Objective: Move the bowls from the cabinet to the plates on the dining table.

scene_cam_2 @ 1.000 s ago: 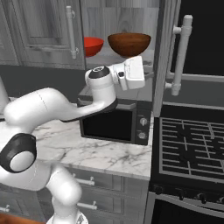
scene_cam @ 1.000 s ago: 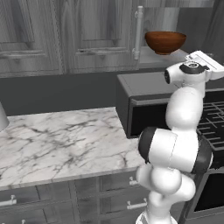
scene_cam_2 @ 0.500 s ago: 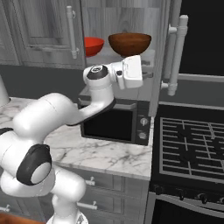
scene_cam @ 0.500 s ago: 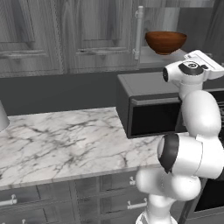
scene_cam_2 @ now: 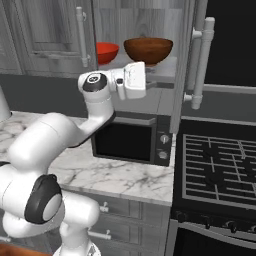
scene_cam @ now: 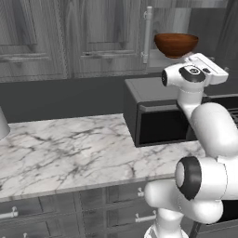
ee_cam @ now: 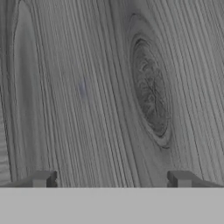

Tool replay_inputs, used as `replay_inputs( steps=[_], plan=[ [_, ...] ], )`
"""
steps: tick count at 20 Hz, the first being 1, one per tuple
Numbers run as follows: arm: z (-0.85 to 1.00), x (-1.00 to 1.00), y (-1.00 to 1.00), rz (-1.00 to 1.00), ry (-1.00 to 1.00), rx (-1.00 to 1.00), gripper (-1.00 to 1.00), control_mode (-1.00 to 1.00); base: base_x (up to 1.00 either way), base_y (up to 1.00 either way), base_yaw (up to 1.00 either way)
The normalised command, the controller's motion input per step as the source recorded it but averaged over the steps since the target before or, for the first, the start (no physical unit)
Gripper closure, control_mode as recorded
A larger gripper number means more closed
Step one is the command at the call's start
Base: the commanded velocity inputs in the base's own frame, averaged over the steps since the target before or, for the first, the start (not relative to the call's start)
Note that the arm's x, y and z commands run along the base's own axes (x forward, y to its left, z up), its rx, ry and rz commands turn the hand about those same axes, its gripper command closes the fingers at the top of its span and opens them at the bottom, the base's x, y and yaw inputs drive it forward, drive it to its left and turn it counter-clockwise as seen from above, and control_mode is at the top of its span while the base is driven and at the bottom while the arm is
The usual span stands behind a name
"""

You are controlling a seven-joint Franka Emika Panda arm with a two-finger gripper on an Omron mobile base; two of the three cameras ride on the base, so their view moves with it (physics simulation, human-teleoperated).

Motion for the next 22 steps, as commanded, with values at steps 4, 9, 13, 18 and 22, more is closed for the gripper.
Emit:
replay_inputs(
  steps=[4,9,13,18,22],
  plan=[
    [0.02,-0.07,0.45,0.01,0.00,0.11,-1.00,-1.00,0.00,0.00,0.00],
    [0.04,-0.08,0.43,0.03,-0.01,0.09,-1.00,-1.00,0.00,0.00,0.00],
    [0.20,-0.01,0.43,0.09,-0.01,0.00,-1.00,-1.00,0.00,0.00,0.00],
    [0.23,-0.01,0.41,0.11,0.00,0.00,-1.00,-1.00,0.00,0.00,0.00],
    [0.19,-0.01,0.37,0.14,0.00,0.00,-1.00,-1.00,0.00,0.00,0.00]
  ],
)
